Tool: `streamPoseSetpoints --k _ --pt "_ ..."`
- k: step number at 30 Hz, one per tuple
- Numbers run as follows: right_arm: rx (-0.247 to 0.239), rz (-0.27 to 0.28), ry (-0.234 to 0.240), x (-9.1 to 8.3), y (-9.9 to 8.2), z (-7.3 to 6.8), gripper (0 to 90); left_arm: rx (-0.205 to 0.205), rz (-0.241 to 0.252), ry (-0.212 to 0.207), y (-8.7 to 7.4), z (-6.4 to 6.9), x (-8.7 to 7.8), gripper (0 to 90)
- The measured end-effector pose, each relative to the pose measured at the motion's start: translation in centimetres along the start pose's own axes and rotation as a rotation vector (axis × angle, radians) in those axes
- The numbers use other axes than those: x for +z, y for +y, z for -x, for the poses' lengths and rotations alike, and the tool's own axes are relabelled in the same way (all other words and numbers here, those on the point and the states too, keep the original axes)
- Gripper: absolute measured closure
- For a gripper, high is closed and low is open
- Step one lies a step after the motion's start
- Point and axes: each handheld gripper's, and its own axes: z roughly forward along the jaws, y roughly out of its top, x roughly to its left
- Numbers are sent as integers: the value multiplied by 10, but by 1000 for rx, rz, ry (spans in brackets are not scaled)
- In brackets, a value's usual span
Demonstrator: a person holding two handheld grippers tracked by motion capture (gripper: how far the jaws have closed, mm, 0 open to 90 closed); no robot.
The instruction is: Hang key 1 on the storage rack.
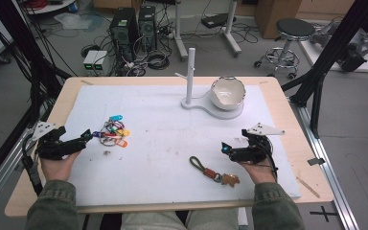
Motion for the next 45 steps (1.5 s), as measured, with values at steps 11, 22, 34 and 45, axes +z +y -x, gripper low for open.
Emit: streamPoseSetpoints --k 11,22,34,45 --pt "-33 -87 69 9 1 -18 8 -4 -6 -13 0 1 2 17" --pt "-78 -193 125 20 -2 -30 8 8 -28 -35 -1 3 5 17" --pt "-120 -298 177 29 -6 -42 8 3 -33 -30 -2 2 6 17" --pt "-132 -388 252 34 -7 -50 63 2 -31 -24 -2 1 6 17"
